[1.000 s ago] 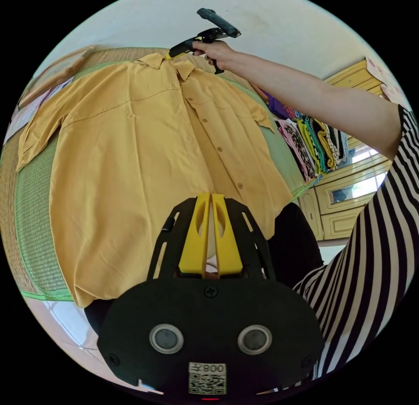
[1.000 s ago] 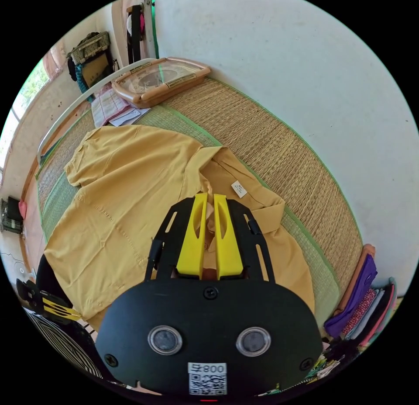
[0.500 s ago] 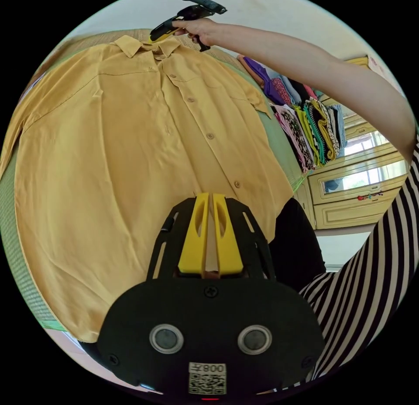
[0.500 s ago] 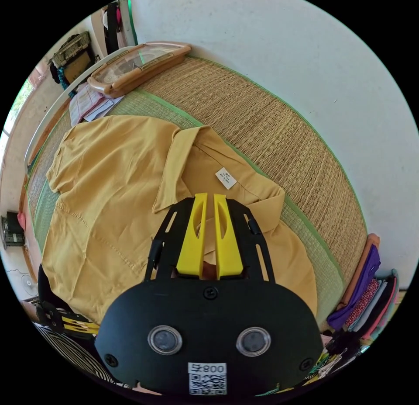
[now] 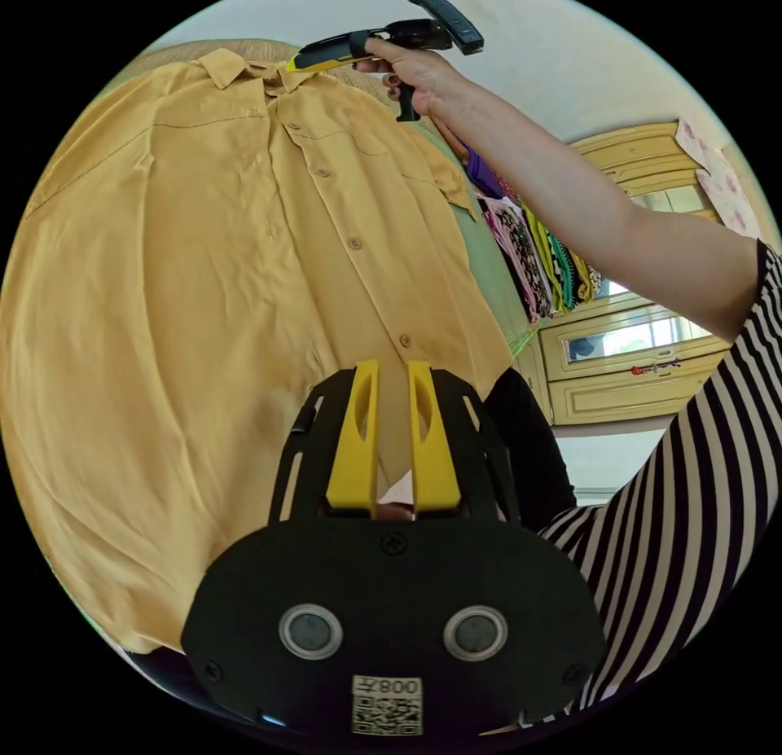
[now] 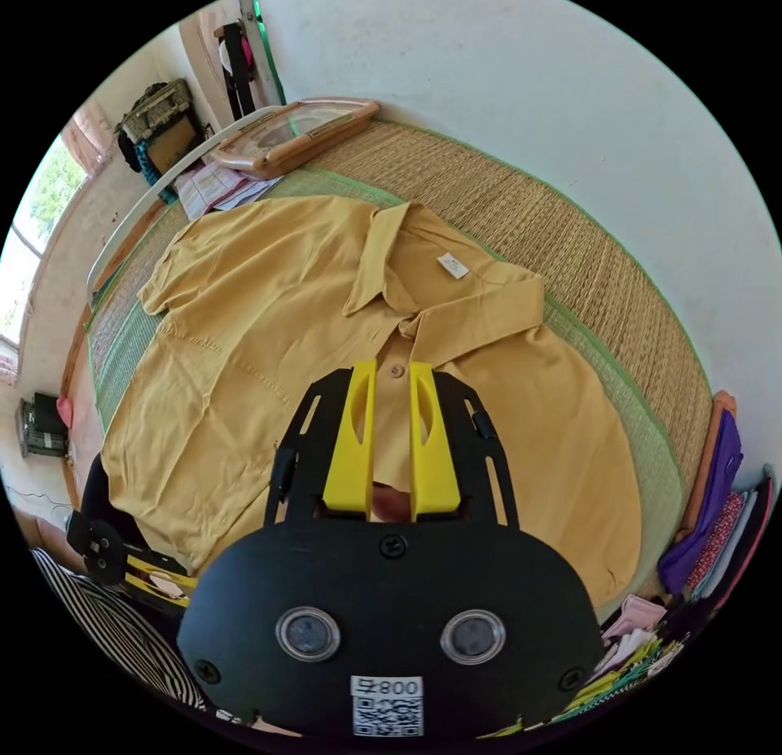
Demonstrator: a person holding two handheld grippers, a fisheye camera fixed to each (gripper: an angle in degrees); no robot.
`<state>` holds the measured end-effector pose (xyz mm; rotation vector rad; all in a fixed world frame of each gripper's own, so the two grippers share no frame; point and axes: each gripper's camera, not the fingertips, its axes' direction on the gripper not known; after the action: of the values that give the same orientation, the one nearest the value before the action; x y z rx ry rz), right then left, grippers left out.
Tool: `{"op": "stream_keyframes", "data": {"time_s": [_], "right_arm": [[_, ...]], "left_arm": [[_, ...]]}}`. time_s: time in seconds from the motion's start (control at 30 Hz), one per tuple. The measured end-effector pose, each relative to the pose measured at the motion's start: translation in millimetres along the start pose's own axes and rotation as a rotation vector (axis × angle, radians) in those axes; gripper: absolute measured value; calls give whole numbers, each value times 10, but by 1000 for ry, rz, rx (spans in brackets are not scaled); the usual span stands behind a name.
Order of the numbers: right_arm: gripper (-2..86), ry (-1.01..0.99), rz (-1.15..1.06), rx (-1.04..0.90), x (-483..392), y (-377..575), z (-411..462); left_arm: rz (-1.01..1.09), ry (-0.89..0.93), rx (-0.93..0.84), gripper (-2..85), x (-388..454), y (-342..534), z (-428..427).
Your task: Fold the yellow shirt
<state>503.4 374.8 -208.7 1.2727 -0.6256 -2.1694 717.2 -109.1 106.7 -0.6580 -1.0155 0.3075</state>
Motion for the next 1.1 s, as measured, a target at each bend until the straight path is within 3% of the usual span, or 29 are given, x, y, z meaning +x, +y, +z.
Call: {"op": "stream_keyframes", "data": {"time_s": [0.47, 0.73, 1.1], "right_arm": [[81, 67, 37, -85, -85, 44, 567], [57, 98, 35, -73, -100, 151, 762], [51, -60, 141, 13, 420, 509, 714]], "left_arm": [[-19, 103, -25, 69, 42, -46, 288], [-30, 114, -31, 18, -12, -23, 397], [-32, 179, 29, 4, -43, 129, 261]]}}
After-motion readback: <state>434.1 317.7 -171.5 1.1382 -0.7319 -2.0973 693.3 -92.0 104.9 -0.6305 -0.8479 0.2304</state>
